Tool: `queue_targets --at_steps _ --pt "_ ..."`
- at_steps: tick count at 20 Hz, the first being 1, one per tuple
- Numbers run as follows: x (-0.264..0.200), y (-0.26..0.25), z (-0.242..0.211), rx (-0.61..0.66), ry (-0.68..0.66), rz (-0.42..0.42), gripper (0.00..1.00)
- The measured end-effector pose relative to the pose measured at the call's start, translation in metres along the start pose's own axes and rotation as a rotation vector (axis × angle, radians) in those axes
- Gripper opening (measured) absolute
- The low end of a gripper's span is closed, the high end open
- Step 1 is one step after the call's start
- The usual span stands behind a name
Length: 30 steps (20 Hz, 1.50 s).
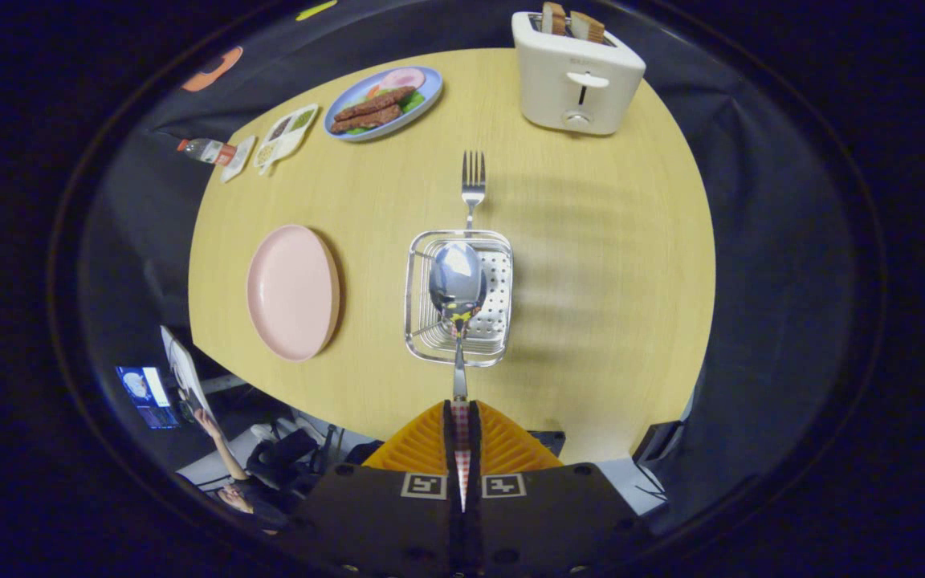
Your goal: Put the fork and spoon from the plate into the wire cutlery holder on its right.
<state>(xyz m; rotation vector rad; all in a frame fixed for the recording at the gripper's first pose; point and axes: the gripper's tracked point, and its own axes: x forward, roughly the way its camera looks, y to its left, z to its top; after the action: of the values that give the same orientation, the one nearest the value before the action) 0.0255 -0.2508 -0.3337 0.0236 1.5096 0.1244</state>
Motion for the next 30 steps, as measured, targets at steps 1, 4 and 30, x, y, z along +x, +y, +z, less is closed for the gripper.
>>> queue_targets --at_steps 1,4,30 --pt "0.002 0.000 0.001 0.008 0.029 -0.011 0.01" --pt "0.006 0.002 -0.001 0.039 0.101 -0.026 0.01" --pt "-0.012 0.007 0.027 0.047 0.130 0.003 0.24"
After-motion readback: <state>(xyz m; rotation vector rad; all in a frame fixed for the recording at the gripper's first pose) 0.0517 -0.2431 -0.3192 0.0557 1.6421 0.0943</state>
